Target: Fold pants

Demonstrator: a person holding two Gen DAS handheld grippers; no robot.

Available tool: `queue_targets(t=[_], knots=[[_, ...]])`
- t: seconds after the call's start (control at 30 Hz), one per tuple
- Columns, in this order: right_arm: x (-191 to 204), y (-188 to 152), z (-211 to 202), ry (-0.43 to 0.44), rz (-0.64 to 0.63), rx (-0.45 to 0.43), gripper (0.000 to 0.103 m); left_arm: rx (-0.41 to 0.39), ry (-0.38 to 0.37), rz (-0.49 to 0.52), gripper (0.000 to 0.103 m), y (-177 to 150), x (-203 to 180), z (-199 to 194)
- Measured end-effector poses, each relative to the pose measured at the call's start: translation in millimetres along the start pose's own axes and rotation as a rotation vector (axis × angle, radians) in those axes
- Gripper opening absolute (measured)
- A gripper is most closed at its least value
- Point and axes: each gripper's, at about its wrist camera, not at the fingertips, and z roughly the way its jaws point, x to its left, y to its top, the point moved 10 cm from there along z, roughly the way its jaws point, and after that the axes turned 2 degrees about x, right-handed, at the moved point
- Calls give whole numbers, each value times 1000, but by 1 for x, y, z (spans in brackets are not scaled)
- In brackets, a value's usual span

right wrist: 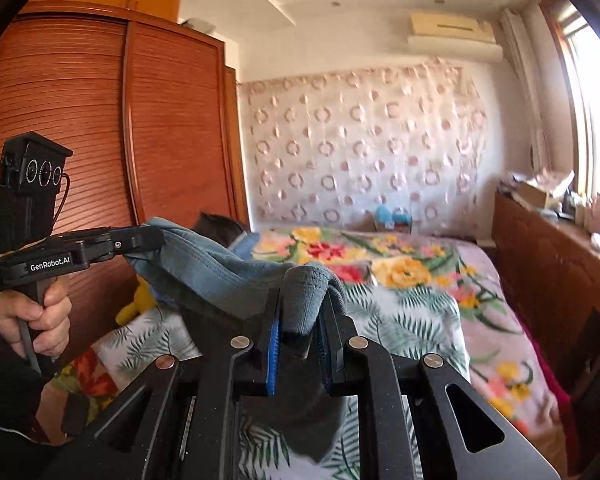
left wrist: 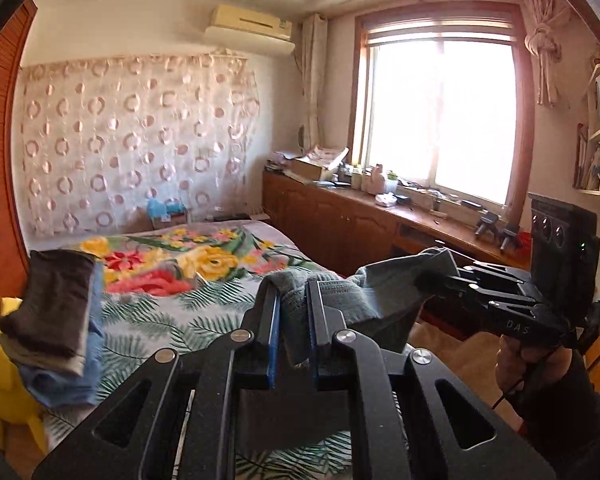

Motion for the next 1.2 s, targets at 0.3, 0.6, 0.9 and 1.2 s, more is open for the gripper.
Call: queue_targets(t=[0.3, 0.6, 0.9, 1.2], knots=[[-29, 4, 74, 11, -5, 41, 16, 33, 87, -55, 12, 8, 68, 62], [-42, 81, 157, -98, -44, 1, 16, -61, 186, -27, 12, 66, 96, 87], [-17, -18, 183, -26, -23, 185, 16, 186, 140, -23, 12, -74, 80, 91], [12, -92, 160, 84, 21, 318, 16, 299, 118, -110, 12, -157, 66, 69]])
